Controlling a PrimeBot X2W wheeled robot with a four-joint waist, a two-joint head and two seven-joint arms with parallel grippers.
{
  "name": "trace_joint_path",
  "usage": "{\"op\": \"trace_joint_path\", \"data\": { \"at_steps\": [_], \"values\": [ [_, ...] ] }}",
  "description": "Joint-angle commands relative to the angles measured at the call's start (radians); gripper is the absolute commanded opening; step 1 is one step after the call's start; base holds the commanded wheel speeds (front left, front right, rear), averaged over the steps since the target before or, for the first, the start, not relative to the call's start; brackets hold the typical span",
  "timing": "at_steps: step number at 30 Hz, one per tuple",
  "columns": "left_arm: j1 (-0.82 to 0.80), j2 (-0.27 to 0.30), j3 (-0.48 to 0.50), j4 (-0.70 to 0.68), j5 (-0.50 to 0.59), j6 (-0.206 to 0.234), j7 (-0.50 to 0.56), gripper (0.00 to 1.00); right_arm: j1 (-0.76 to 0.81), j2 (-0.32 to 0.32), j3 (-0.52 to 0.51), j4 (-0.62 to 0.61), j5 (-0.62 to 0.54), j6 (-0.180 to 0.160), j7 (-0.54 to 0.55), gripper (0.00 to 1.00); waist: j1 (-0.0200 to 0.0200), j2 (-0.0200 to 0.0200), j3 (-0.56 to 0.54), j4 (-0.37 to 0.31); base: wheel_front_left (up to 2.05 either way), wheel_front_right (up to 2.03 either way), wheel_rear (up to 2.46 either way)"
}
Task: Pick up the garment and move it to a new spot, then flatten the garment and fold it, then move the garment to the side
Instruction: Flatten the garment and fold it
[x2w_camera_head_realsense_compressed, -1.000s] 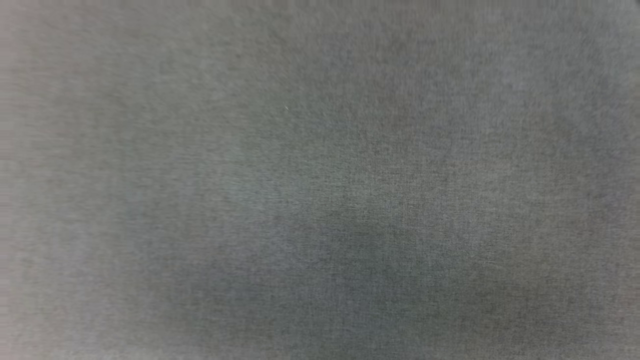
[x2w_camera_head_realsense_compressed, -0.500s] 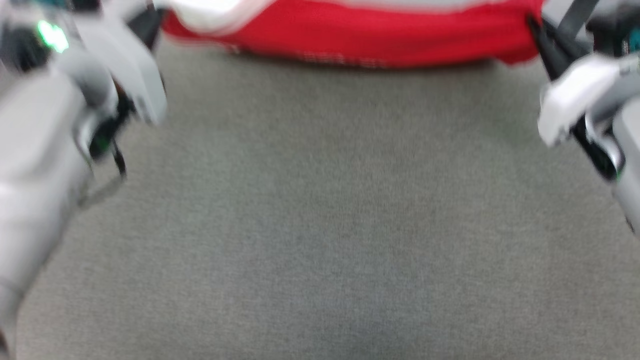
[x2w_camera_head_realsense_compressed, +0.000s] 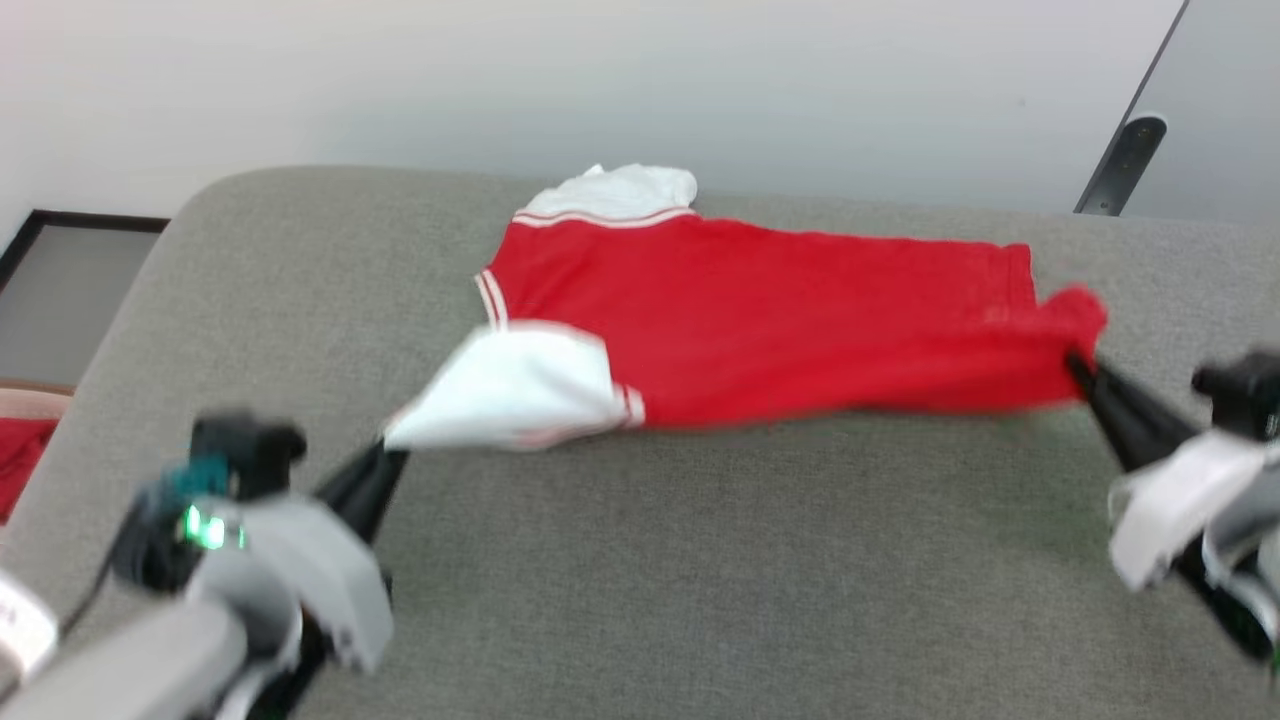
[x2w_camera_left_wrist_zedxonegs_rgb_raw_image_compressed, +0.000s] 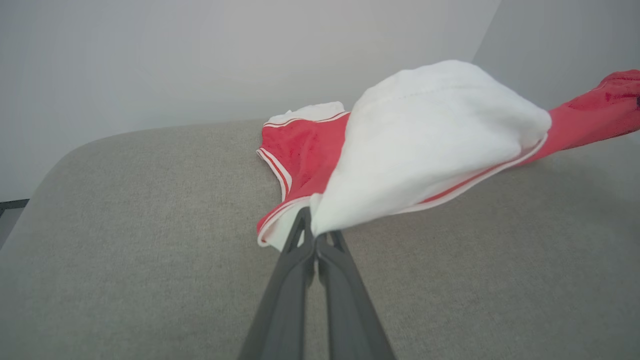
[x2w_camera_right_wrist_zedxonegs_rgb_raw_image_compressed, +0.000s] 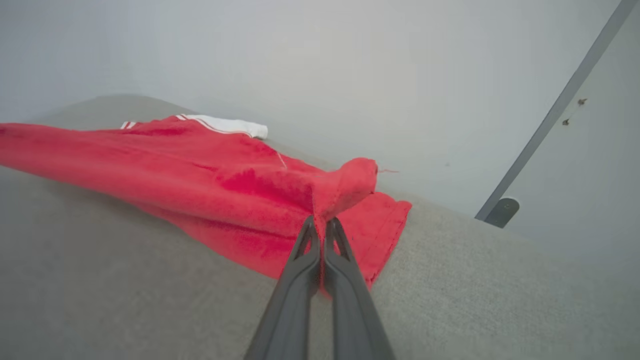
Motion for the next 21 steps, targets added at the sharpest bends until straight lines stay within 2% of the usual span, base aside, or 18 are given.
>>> {"op": "trace_joint_path", "data": {
  "at_steps": [1,6,13,14,15,21],
  "values": [
    [0.057,0.031,0.003,-0.070,-0.012,0.049,-0.020,0.00,0.078,-0.005,-0.035,-0.050,-0.031,-0.001,0.012,0.00,0.0000,0.0000,0.001,0.000,0.00,0.00,0.00],
    [0.197,0.094,-0.005,-0.238,-0.054,0.164,-0.052,0.00,0.265,0.003,-0.160,-0.190,-0.088,-0.001,0.041,0.00,0.0000,0.0000,0.009,-0.002,0.00,0.00,0.00],
    [0.338,0.129,-0.006,-0.393,-0.093,0.289,-0.095,0.00,0.504,0.061,-0.327,-0.405,-0.164,-0.001,0.102,0.00,0.0000,0.0000,0.047,-0.013,0.00,0.00,0.00],
    [0.338,0.129,-0.006,-0.393,-0.093,0.289,-0.095,0.00,0.504,0.061,-0.327,-0.405,-0.164,-0.001,0.102,0.00,0.0000,0.0000,0.047,-0.013,0.00,0.00,0.00],
    [0.366,0.138,0.000,-0.426,-0.100,0.321,-0.104,0.00,0.562,0.079,-0.365,-0.465,-0.190,-0.001,0.115,0.00,0.0000,0.0000,0.060,-0.016,0.00,0.00,0.00],
    [0.406,0.150,0.035,-0.479,-0.102,0.370,-0.122,0.00,0.678,0.132,-0.449,-0.592,-0.245,-0.001,0.141,0.00,0.0000,0.0000,0.084,-0.021,0.00,0.00,0.00]
  ]
}}
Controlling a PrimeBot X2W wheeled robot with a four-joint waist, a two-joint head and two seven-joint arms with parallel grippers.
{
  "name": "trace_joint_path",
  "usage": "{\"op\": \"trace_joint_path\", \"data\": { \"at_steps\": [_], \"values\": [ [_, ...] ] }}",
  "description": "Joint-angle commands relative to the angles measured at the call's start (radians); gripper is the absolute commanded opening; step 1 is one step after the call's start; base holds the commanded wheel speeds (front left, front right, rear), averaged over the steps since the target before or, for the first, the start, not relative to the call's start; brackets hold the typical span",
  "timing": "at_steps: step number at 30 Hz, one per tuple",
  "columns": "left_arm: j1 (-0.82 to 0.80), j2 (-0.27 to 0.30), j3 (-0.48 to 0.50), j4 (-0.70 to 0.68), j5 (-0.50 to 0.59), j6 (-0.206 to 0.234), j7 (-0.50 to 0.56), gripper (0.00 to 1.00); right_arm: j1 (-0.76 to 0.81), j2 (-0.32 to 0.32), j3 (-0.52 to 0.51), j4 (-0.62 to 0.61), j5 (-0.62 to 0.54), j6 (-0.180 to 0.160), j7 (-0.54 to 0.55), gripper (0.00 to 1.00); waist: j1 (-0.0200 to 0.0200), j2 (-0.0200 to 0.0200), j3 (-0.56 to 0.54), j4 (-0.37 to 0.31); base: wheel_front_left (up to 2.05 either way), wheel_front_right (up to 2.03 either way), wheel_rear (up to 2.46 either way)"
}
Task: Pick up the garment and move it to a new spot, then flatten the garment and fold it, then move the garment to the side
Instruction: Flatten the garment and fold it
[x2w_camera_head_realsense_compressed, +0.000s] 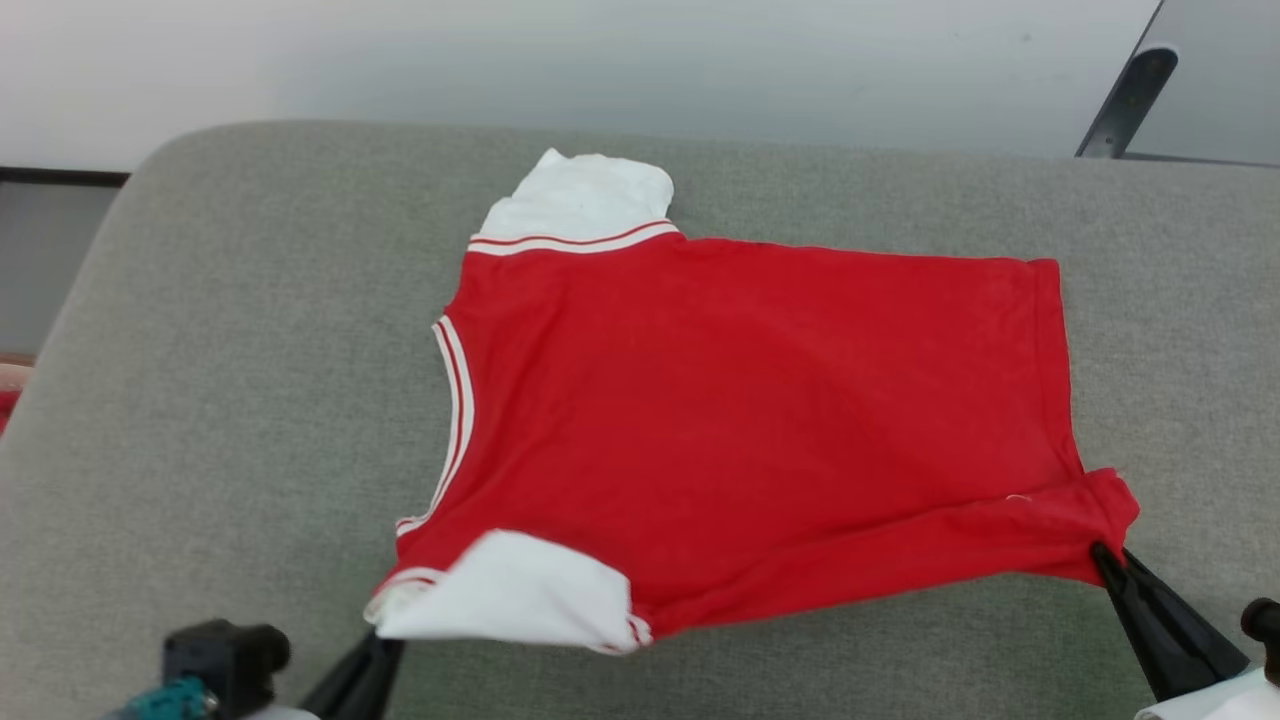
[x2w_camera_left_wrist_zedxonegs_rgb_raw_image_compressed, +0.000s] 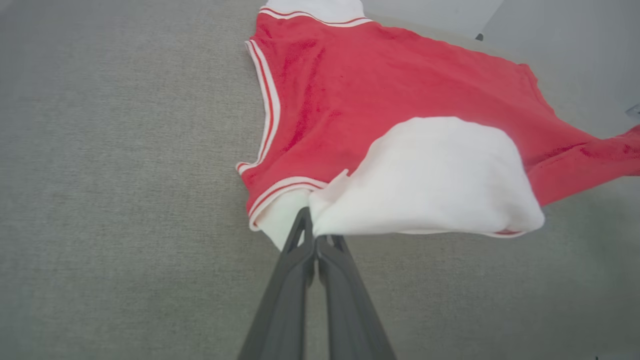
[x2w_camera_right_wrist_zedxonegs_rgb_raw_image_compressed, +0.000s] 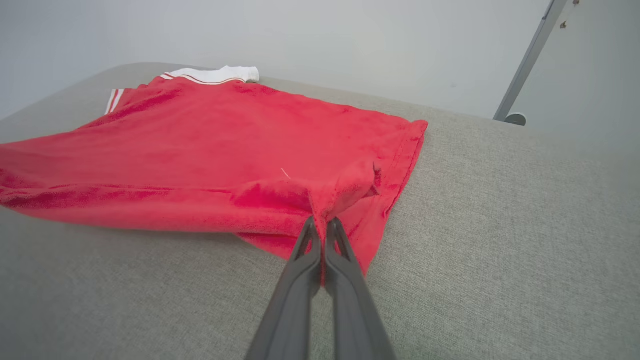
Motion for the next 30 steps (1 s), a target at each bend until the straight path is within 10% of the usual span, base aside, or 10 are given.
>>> {"op": "trace_joint_path", "data": {
  "at_steps": [1,12,30],
  "values": [
    [0.010,0.010,0.013,-0.002,0.005,0.015,-0.007,0.00,0.015,0.011,-0.016,-0.021,-0.011,-0.001,0.003,0.00,0.0000,0.0000,0.012,-0.006,0.00,0.00,0.00],
    [-0.211,0.070,0.041,0.052,0.100,-0.080,0.134,0.00,-0.090,0.054,-0.074,-0.072,-0.040,-0.001,0.110,0.00,0.0000,0.0000,0.035,-0.034,0.00,0.00,0.00],
    [-0.637,-0.190,-0.064,0.592,0.148,-0.503,0.507,0.00,-0.282,0.079,-0.075,0.058,-0.056,-0.001,0.338,0.00,0.0000,0.0000,0.081,-0.031,0.00,0.00,0.00]
  ]
}}
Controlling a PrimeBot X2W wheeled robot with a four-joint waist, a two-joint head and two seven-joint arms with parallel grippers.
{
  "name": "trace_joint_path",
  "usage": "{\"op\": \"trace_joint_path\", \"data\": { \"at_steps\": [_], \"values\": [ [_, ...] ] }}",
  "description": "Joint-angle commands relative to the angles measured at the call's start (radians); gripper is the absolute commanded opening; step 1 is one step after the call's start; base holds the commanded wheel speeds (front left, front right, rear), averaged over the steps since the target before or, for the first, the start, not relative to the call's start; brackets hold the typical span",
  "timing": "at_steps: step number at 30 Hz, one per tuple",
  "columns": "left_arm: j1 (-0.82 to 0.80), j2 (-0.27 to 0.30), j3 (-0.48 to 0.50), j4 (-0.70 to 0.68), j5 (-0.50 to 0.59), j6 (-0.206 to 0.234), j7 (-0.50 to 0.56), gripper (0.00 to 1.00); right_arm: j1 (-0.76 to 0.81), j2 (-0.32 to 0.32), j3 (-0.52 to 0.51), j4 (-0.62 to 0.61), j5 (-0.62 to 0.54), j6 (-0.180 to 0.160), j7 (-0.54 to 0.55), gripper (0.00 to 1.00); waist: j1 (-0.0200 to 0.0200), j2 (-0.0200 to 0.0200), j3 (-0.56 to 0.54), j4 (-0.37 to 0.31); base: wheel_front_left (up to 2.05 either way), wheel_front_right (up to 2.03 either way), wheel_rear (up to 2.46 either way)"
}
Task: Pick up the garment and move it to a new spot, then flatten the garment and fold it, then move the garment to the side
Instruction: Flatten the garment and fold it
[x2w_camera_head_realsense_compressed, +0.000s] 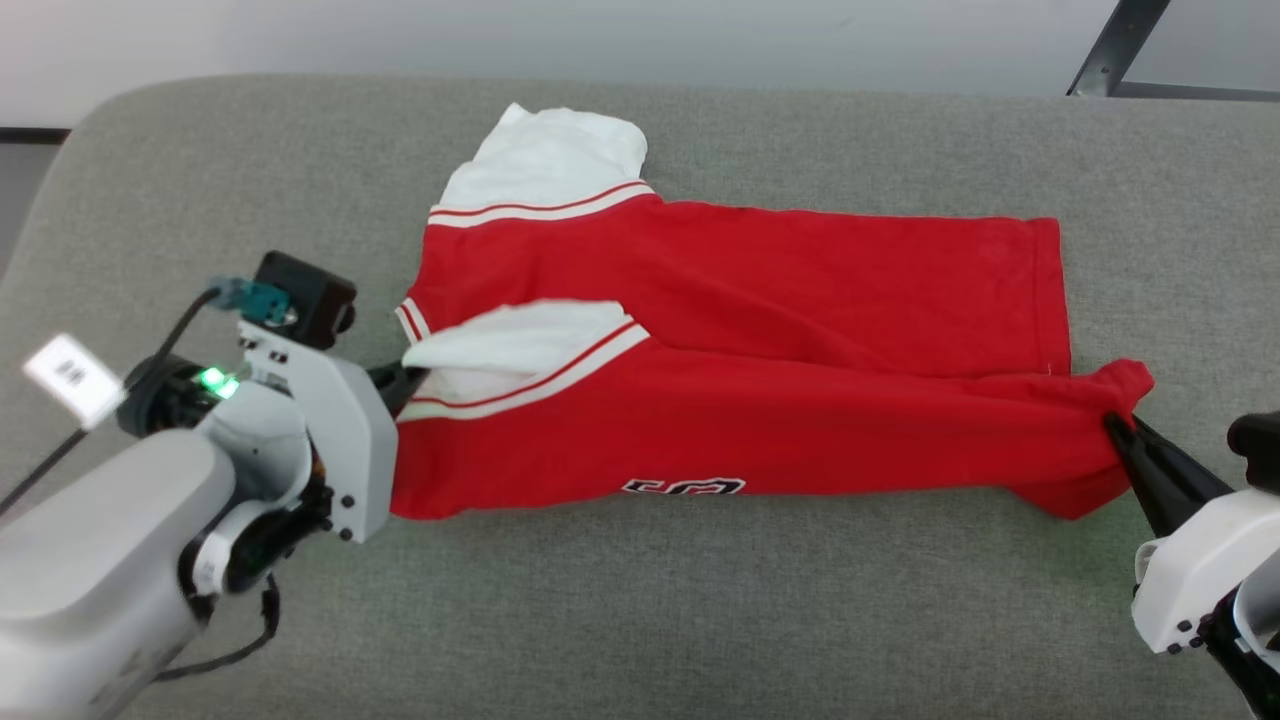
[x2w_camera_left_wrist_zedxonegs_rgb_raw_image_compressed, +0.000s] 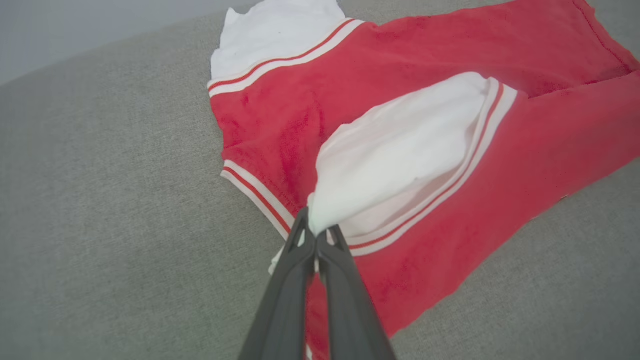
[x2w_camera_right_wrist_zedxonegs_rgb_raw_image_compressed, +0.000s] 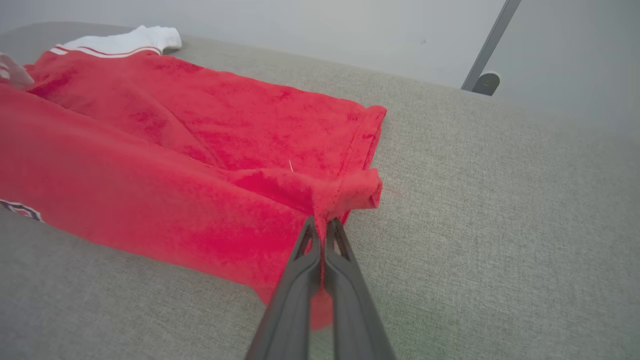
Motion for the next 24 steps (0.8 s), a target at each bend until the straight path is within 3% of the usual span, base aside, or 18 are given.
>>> {"op": "trace_joint_path", "data": {
  "at_steps": [1,5,9,13,15,16,17,18,19,20,21,22,23,24],
  "values": [
    [-0.015,-0.018,-0.007,0.032,-0.012,-0.022,0.015,0.00,-0.010,0.004,-0.006,0.006,0.000,-0.001,0.016,0.00,0.0000,0.0000,0.004,-0.001,0.00,0.00,0.00],
    [-0.041,-0.068,-0.026,0.135,-0.036,-0.076,0.065,0.00,-0.020,0.007,-0.004,0.011,0.002,-0.001,0.067,0.00,0.0000,0.0000,0.012,-0.002,0.00,0.00,0.00],
    [-0.063,-0.111,-0.030,0.217,-0.067,-0.102,0.112,0.01,-0.025,0.013,-0.001,0.011,0.006,-0.001,0.112,0.00,0.0000,0.0000,0.018,-0.002,0.00,0.00,0.00],
    [-0.080,-0.141,-0.031,0.277,-0.098,-0.122,0.154,0.20,-0.034,0.019,-0.002,0.011,0.011,-0.001,0.148,0.00,0.0000,0.0000,0.020,-0.002,0.00,0.00,0.00],
    [-0.081,-0.153,-0.039,0.301,-0.112,-0.131,0.184,0.23,-0.040,0.024,-0.003,0.010,0.013,-0.001,0.167,0.00,0.0000,0.0000,0.019,-0.001,0.00,0.00,0.00],
    [-0.084,-0.157,-0.041,0.312,-0.115,-0.135,0.194,0.31,-0.043,0.025,-0.003,0.010,0.014,-0.001,0.177,0.00,0.0000,0.0000,0.019,0.000,0.00,0.00,0.00],
    [-0.089,-0.162,-0.043,0.322,-0.115,-0.137,0.200,0.46,-0.048,0.026,-0.001,0.013,0.015,-0.001,0.189,0.00,0.0000,0.0000,0.018,0.001,0.00,0.00,0.00],
    [-0.097,-0.169,-0.043,0.331,-0.116,-0.140,0.202,0.95,-0.053,0.027,0.002,0.012,0.017,-0.001,0.199,0.00,0.0000,0.0000,0.018,0.001,0.00,0.00,0.00],
    [-0.101,-0.176,-0.041,0.339,-0.121,-0.144,0.207,1.00,-0.057,0.028,0.001,0.011,0.018,-0.001,0.208,0.00,0.0000,0.0000,0.017,0.002,0.00,0.00,0.00],
    [-0.104,-0.179,-0.042,0.346,-0.120,-0.146,0.211,1.00,-0.058,0.028,0.000,0.011,0.018,-0.001,0.218,0.15,0.0000,0.0000,0.015,0.002,0.00,0.00,0.00],
    [-0.107,-0.181,-0.044,0.353,-0.119,-0.148,0.214,1.00,-0.059,0.026,0.004,0.012,0.017,-0.001,0.228,0.42,0.0000,0.0000,0.012,0.003,0.00,0.00,0.00],
    [-0.110,-0.182,-0.045,0.361,-0.119,-0.149,0.221,1.00,-0.064,0.025,0.005,0.010,0.019,-0.001,0.238,0.76,0.0000,0.0000,0.010,0.004,0.00,0.00,0.00],
    [-0.115,-0.183,-0.046,0.365,-0.117,-0.151,0.224,1.00,-0.070,0.024,0.005,0.006,0.021,-0.001,0.248,1.00,0.0000,0.0000,0.007,0.004,0.00,0.00,0.00],
    [-0.122,-0.182,-0.045,0.368,-0.111,-0.148,0.225,1.00,-0.073,0.020,0.007,0.002,0.019,-0.001,0.257,1.00,0.0000,0.0000,0.003,0.006,0.00,0.00,0.00]
  ]
}}
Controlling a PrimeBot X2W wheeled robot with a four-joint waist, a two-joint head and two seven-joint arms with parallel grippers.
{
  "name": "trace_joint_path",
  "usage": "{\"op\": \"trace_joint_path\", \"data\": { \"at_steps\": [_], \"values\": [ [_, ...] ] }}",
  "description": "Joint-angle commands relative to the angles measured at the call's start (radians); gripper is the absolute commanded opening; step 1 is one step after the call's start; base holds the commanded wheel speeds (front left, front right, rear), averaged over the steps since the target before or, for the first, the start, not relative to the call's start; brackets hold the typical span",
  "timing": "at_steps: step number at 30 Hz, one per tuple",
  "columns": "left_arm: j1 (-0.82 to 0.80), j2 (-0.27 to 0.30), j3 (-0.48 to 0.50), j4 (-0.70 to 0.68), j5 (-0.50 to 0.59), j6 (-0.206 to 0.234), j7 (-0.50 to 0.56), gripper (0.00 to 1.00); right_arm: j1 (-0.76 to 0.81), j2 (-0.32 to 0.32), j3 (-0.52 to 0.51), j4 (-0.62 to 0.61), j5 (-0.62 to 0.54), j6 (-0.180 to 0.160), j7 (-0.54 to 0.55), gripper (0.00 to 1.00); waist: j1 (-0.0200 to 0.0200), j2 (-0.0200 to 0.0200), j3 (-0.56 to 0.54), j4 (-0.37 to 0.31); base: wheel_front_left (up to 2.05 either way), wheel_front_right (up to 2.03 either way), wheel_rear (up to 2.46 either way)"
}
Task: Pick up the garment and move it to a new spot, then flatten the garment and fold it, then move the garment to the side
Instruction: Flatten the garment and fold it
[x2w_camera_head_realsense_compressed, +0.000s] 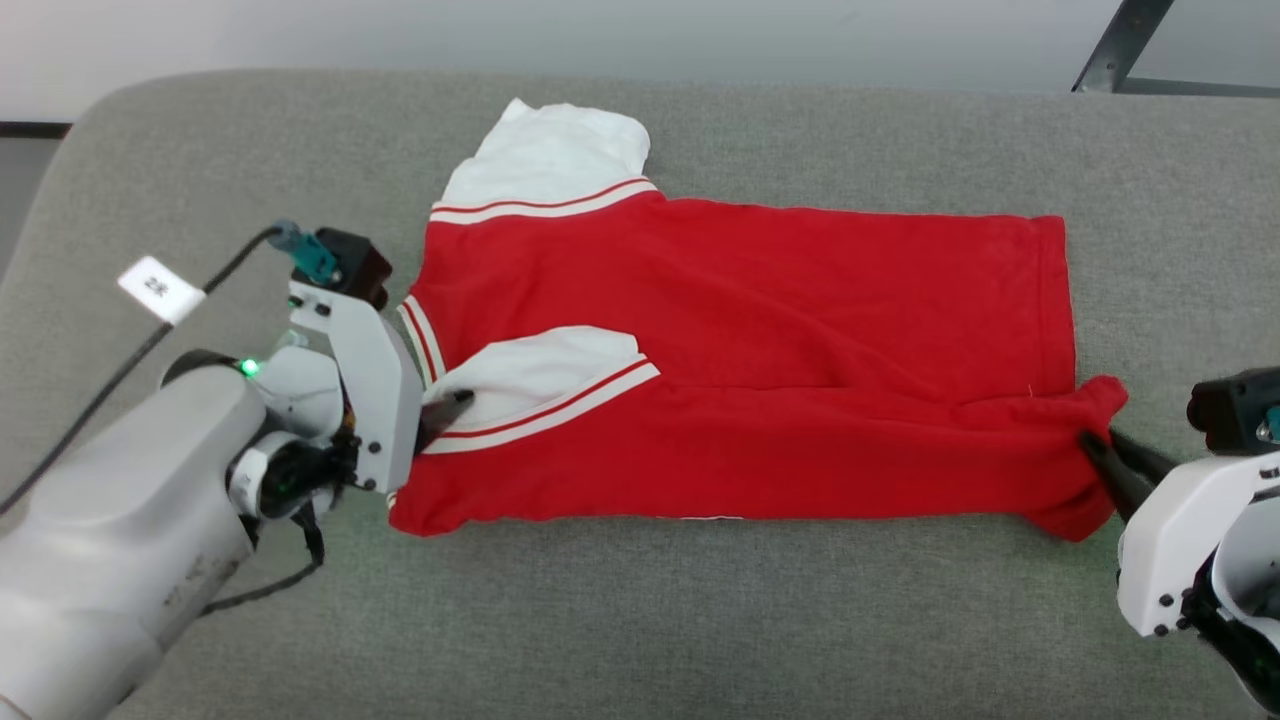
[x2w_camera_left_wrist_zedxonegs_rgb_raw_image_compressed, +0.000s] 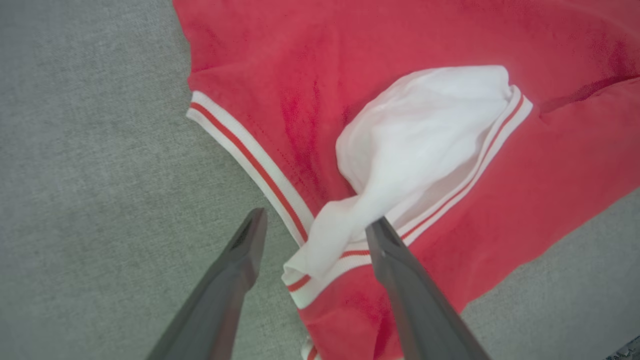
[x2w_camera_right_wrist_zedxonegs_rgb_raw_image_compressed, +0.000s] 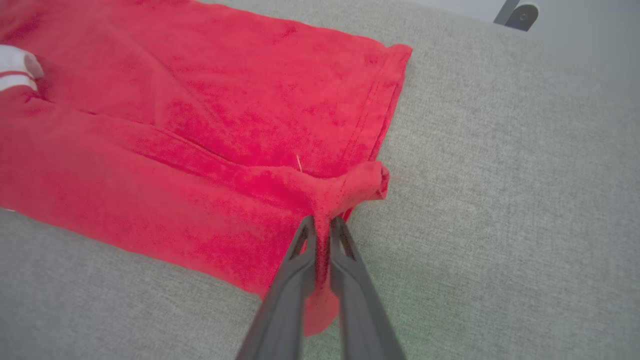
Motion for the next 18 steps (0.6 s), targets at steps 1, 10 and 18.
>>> {"op": "trace_joint_path", "data": {
  "at_steps": [1,10,18],
  "values": [
    [-0.014,0.003,0.005,0.007,0.003,0.002,0.002,1.00,-0.016,-0.005,0.001,-0.012,0.008,-0.001,0.013,1.00,0.0000,0.0000,-0.009,0.003,0.00,0.00,0.00],
    [0.007,0.042,0.020,-0.050,0.012,0.033,-0.041,1.00,-0.001,-0.027,-0.025,-0.098,-0.019,-0.001,-0.026,1.00,0.0000,0.0000,-0.057,0.016,0.00,0.00,0.00],
    [0.085,0.094,0.049,-0.180,-0.006,0.102,-0.112,1.00,0.040,-0.020,-0.057,-0.199,-0.140,-0.001,-0.346,1.00,0.0000,0.0000,-0.097,0.022,0.00,0.00,0.00]
  ]
}}
